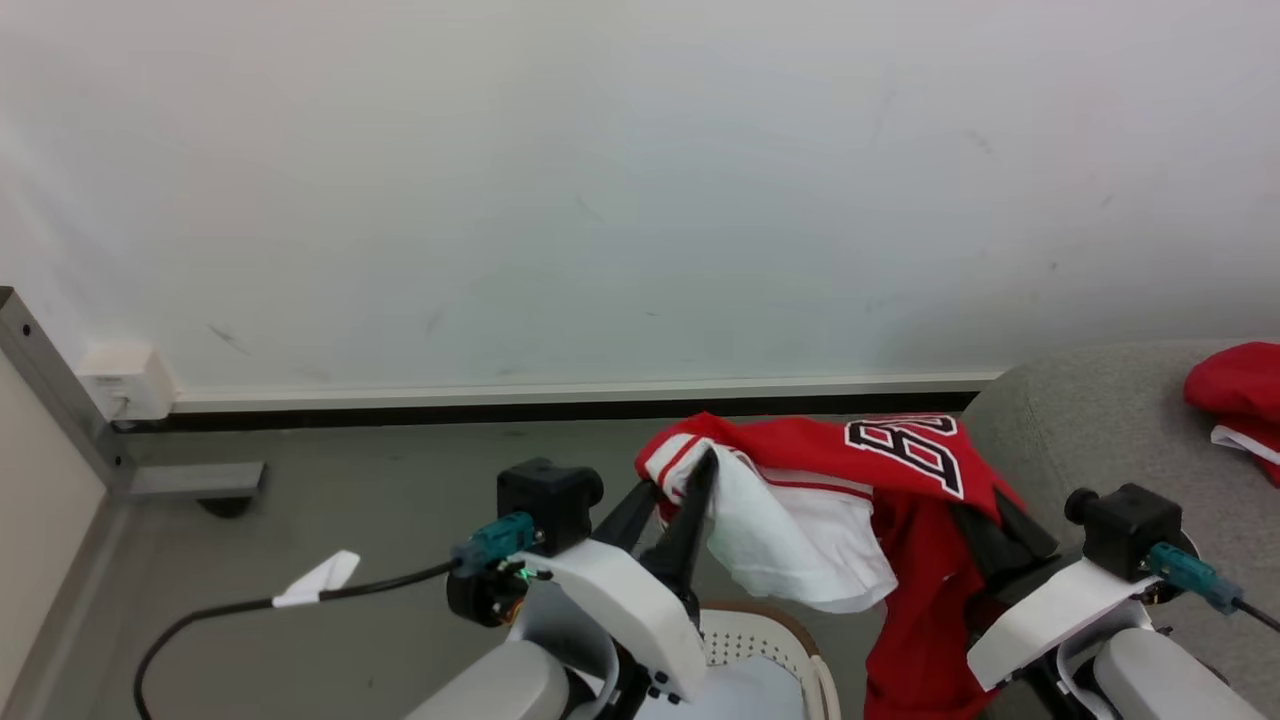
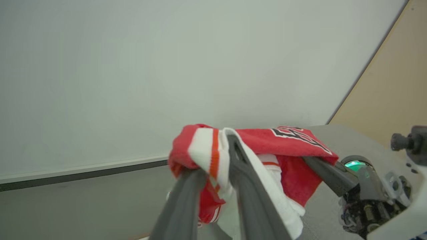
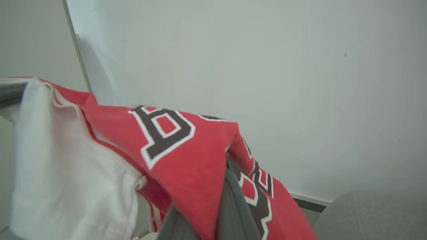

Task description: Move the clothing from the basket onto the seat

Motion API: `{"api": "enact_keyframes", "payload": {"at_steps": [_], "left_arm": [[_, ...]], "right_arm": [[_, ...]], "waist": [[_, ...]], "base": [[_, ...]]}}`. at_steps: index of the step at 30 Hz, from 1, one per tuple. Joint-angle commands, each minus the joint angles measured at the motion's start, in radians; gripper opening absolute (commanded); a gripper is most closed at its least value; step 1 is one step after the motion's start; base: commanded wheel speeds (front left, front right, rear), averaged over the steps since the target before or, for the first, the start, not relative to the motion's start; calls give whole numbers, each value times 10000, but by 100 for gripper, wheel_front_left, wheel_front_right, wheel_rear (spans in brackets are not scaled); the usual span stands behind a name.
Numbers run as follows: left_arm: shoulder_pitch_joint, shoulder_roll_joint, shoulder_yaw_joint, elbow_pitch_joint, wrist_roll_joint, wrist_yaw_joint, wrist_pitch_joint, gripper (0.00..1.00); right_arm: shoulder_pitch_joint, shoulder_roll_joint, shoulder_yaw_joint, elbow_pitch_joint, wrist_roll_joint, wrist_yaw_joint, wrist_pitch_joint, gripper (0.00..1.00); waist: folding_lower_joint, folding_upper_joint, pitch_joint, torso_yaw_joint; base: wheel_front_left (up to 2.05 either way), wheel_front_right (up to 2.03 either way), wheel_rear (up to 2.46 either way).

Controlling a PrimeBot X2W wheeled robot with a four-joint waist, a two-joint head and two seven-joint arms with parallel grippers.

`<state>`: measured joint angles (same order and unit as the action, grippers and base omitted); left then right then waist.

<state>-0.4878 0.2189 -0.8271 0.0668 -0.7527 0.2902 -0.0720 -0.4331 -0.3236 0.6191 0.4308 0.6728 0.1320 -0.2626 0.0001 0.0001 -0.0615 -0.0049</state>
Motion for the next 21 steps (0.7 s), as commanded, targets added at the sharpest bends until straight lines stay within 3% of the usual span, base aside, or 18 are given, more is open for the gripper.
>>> {"api": "enact_keyframes", "payload": {"at_steps": [1, 15, 21], "left_arm": [[166, -20, -40, 222, 19, -77, -86, 100], [214, -653, -868, 2080, 319, -847, -720, 100], [172, -766, -1034, 2339, 369, -919, -794, 100]], "right_arm": [[-189, -109, -105, -105, 81, -26, -32, 0], [-390, -674, -1379, -773, 296, -26, -31, 0], [-392, -869, -1769, -880, 236, -26, -31, 0]], "waist": [[-1, -1, 71, -102], [-1, -1, 275, -769], [-1, -1, 400, -1252]], "base": [[0, 0, 0], [0, 0, 0], [0, 0, 0]]}}
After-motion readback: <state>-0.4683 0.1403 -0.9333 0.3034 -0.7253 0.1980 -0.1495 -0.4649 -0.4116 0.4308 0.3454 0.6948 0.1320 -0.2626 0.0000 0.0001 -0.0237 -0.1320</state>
